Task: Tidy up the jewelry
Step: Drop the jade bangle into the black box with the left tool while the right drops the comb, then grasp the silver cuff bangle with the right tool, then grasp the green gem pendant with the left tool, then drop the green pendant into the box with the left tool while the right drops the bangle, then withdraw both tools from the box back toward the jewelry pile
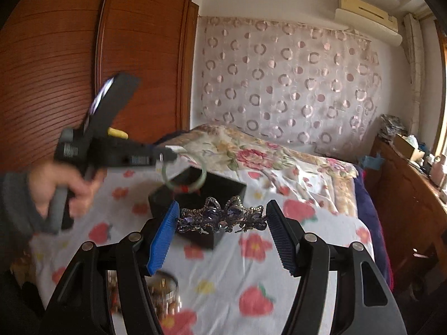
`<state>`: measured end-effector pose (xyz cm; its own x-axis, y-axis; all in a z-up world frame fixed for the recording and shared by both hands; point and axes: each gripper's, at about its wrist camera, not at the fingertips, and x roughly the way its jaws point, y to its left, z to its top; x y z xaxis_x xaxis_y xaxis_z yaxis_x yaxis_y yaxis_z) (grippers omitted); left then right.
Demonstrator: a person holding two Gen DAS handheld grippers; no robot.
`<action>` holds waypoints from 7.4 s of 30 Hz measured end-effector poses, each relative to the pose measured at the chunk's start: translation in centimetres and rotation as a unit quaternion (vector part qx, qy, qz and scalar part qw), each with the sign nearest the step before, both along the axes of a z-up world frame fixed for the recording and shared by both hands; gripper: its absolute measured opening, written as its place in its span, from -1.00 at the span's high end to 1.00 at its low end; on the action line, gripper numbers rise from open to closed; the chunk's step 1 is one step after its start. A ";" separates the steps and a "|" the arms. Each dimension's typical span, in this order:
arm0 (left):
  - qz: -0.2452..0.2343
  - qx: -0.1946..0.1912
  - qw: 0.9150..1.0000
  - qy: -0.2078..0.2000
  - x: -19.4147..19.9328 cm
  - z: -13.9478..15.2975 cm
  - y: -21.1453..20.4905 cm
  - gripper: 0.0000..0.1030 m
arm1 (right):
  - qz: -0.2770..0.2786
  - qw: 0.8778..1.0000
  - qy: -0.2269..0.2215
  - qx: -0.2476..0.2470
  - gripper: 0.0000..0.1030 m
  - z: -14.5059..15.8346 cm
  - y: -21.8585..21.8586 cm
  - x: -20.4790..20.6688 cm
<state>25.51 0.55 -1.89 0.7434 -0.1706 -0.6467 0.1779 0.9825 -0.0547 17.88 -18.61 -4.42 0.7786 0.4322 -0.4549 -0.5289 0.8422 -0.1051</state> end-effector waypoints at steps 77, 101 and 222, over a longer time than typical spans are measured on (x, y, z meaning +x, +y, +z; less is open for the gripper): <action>0.000 -0.026 1.000 -0.016 -16.2 -6.3 3.3 -0.44 | 0.074 0.973 0.202 -0.078 0.89 -9.4 4.9 0.7; -0.066 -0.011 0.997 0.043 -18.0 -8.1 2.2 0.42 | 0.012 0.990 0.133 -0.055 0.89 -8.6 -0.1 -4.5; -0.027 0.018 0.999 -0.007 -12.3 -4.6 0.4 -0.37 | 0.044 0.986 0.163 -0.004 0.81 -9.6 1.2 -4.1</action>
